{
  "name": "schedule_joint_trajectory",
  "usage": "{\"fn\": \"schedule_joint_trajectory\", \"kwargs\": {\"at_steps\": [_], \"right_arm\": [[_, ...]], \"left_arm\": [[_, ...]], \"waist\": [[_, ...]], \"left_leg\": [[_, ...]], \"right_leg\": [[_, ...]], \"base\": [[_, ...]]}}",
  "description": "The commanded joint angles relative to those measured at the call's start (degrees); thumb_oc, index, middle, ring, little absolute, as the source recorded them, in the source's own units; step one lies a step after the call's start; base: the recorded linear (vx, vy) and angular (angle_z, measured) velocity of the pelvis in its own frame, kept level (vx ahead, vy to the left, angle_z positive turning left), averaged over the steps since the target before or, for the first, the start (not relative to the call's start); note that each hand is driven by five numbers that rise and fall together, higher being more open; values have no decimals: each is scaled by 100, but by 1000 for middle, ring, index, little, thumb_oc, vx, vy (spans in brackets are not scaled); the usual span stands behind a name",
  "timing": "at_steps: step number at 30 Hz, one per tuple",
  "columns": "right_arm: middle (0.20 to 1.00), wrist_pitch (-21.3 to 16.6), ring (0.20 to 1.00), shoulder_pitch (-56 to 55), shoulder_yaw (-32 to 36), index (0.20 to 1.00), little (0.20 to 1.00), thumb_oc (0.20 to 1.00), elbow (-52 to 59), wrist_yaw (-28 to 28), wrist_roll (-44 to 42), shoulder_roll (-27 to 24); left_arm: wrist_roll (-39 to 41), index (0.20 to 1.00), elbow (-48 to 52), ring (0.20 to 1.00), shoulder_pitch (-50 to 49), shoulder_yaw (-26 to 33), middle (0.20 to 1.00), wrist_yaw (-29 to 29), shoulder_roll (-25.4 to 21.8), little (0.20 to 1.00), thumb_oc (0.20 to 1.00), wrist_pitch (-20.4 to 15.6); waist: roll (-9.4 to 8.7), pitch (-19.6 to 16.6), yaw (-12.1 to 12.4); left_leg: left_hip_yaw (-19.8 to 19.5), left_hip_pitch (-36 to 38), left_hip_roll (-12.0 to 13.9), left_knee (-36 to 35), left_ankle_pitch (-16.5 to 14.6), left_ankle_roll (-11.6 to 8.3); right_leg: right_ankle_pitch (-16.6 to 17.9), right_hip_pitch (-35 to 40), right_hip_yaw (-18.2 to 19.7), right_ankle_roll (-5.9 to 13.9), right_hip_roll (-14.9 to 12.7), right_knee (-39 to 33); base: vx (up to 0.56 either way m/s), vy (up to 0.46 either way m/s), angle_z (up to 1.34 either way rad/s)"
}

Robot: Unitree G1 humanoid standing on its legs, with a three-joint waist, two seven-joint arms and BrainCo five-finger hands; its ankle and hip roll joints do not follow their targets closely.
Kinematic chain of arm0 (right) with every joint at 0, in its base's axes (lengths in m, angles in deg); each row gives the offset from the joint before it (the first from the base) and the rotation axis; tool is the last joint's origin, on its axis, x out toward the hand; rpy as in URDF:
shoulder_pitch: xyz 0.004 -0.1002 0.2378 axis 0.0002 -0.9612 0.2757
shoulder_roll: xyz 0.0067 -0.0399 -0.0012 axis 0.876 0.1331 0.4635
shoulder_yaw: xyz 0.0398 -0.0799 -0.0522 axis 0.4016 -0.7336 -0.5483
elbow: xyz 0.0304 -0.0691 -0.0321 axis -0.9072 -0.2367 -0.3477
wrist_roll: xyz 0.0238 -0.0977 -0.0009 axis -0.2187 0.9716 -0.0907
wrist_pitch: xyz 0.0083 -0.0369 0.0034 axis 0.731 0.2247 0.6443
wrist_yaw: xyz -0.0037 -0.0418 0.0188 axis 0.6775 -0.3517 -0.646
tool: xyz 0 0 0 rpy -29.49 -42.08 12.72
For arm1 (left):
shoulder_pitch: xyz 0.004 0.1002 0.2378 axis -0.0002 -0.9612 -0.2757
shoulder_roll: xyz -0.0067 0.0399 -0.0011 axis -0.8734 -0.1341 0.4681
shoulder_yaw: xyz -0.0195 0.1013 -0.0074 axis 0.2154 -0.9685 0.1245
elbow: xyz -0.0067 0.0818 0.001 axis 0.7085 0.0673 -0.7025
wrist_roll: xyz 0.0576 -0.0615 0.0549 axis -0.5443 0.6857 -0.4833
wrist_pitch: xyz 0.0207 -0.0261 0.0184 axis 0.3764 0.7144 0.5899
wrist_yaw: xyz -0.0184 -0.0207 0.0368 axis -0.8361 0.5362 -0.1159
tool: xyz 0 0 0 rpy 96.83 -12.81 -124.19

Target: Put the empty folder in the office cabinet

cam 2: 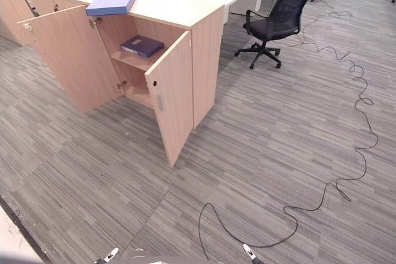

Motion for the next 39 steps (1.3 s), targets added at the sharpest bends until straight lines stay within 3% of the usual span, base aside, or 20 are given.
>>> {"fn": "schedule_joint_trajectory", "kwargs": {"at_steps": [1, 7, 17, 22, 25, 27, 29, 31, 32, 37, 39], "right_arm": [[1000, -38, 1000, 305, 117, 1000, 1000, 1000, -243, -51, 8, 191], [1000, -18, 1000, 257, 26, 1000, 1000, 1000, -209, -89, 334, 82], [1000, -167, 1000, 331, -177, 1000, 1000, 1000, 184, 59, 897, -167], [1000, -123, 1000, 341, -370, 1000, 1000, 1000, 123, 32, 1401, -248], [1000, -87, 1000, 378, -508, 1000, 1000, 1000, 47, -3, 1757, -342], [1000, -70, 1000, 422, -590, 1000, 1000, 1000, -23, 28, 1988, -407], [1000, -80, 1000, 435, -631, 1000, 1000, 1000, -36, 34, 2096, -435], [1000, -84, 1000, 368, -565, 1000, 1000, 1000, -153, 162, 2185, -506], [1000, -95, 1000, 307, -528, 1000, 1000, 1000, -160, 171, 2167, -521], [1000, -46, 1000, 228, -499, 1000, 1000, 1000, -77, 169, 2132, -487], [1000, -41, 1000, 248, -562, 1000, 1000, 1000, 75, 148, 2185, -456]], "left_arm": [[-135, 1000, -58, 1000, 202, -147, 1000, -4, -28, 1000, 1000, -153], [-138, 1000, -115, 1000, 176, -185, 1000, -263, -58, 1000, 1000, -41], [-729, 1000, -83, 1000, 219, -303, 1000, -158, -228, 1000, 1000, -22], [-816, 1000, -89, 1000, 131, -156, 1000, -98, -358, 1000, 1000, 2], [-772, 1000, -112, 1000, 67, 1, 1000, -58, -452, 1000, 1000, -3], [-739, 1000, -117, 1000, 77, 56, 1000, -20, -481, 1000, 1000, -10], [-734, 1000, -106, 1000, 75, 76, 1000, 19, -474, 1000, 1000, -31], [-771, 1000, -132, 1000, 182, 19, 1000, 80, -472, 1000, 1000, -33], [-782, 1000, -151, 1000, 214, 10, 1000, 101, -484, 1000, 1000, -22], [-810, 1000, -318, 1000, 212, 33, 1000, 62, -512, 1000, 1000, 71], [-876, 1000, -311, 1000, 175, 64, 1000, 30, -548, 1000, 1000, 100]], "waist": [[65, 155, 70], [80, 163, 27], [76, 178, 13], [38, 236, 163], [0, 357, 340], [-32, 449, 394], [-26, 480, 424], [-80, 501, 342], [-61, 492, 329], [64, 250, 159], [177, 101, 223]], "left_leg": [[9, -496, -52, -702, 1426, -447], [42, -496, -28, -671, 1410, -439], [59, -518, 26, -555, 1374, -442], [-5, -656, 254, -175, 1443, -554], [-87, -857, 502, 427, 1448, -661], [93, -938, 770, 832, 1335, -665], [222, -939, 872, 957, 1298, -669], [730, -730, 1177, 969, 1262, -658], [767, -692, 1214, 845, 1289, -673], [574, -480, 983, -307, 1455, -599], [320, -389, 607, -844, 1356, -473]], "right_leg": [[-519, 292, -374, 307, 70, 8], [-524, 284, -354, 295, 76, 8], [-532, 295, -352, 263, 105, 8], [-549, 307, -357, 208, 156, 8], [-557, 322, -391, 137, 211, 8], [-597, 306, -491, 82, 245, 8], [-640, 311, -575, 50, 267, 8], [-812, 332, -932, -100, 255, 8], [-843, 337, -1034, -131, 233, 8], [-831, 409, -1491, -103, 126, 8], [-658, 471, -1718, 41, -36, 8]], "base": [[-4, -17, 7], [-1, -2, 1], [4, -14, 0], [18, -90, 6], [3, -126, 7], [-10, -135, 20], [10, -70, 55], [24, -84, 106], [33, -41, 132], [89, 98, 165], [116, 273, 160]]}}
